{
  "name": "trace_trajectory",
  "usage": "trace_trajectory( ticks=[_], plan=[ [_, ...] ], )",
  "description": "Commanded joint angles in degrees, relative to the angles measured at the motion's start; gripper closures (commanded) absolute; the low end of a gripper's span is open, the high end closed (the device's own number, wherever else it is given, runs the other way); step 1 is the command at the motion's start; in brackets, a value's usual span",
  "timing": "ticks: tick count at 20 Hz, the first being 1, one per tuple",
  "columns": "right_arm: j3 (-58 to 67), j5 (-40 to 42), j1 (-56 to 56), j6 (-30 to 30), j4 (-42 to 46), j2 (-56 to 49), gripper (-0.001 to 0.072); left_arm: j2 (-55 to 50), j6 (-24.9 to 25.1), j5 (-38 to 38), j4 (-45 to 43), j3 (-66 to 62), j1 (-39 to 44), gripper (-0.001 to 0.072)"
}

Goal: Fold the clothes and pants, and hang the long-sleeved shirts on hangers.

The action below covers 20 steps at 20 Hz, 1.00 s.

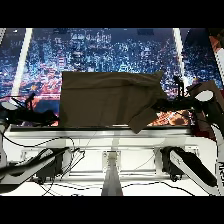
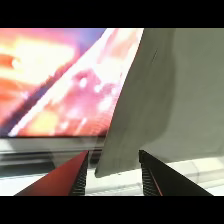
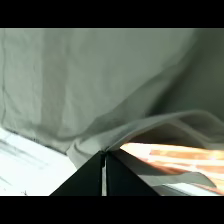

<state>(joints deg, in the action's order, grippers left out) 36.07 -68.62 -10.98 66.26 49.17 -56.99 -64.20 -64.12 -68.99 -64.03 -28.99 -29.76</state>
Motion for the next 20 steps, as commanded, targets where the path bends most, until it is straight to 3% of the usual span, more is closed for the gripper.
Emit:
trace_trajectory(
  ticks=[1,4,5,6,7,9,11,14,17,20],
  plan=[
    [0.2,2.4,0.1,0.0,-0.9,0.2,0.0693,0.0,1.6,4.7,1.8,4.2,0.5,0.0362],
    [0.2,3.0,0.1,0.0,-0.9,0.2,0.0693,-0.7,1.6,6.0,1.6,4.4,2.3,0.0366],
    [0.2,3.1,0.1,0.0,-0.9,0.2,0.0693,-1.2,1.6,5.6,1.5,4.4,3.0,0.0415],
    [0.2,3.4,0.1,0.0,-0.9,0.2,0.0694,-1.8,1.6,5.0,1.6,4.4,3.8,0.0536],
    [0.2,3.7,0.1,0.0,-1.0,0.2,0.0693,-2.2,1.6,4.6,1.5,4.4,4.6,0.0551],
    [0.2,4.3,0.1,0.0,-1.3,0.2,0.0693,-2.3,2.1,4.5,1.9,3.7,5.8,0.0693],
    [0.2,5.4,0.1,0.0,-3.7,0.2,0.0694,-2.3,5.5,4.0,7.1,1.4,6.2,0.0693],
    [1.3,9.6,0.1,0.0,-10.8,0.2,0.0694,-2.4,10.1,5.6,23.5,-6.3,6.2,0.0693],
    [5.0,19.4,0.1,0.1,-13.5,0.2,0.0694,-2.6,10.2,18.3,37.2,-14.6,7.0,0.0694],
    [7.6,31.0,0.9,1.9,-13.9,-1.7,0.0695,-4.3,10.2,33.0,41.6,-19.0,11.8,0.0693]
  ],
)
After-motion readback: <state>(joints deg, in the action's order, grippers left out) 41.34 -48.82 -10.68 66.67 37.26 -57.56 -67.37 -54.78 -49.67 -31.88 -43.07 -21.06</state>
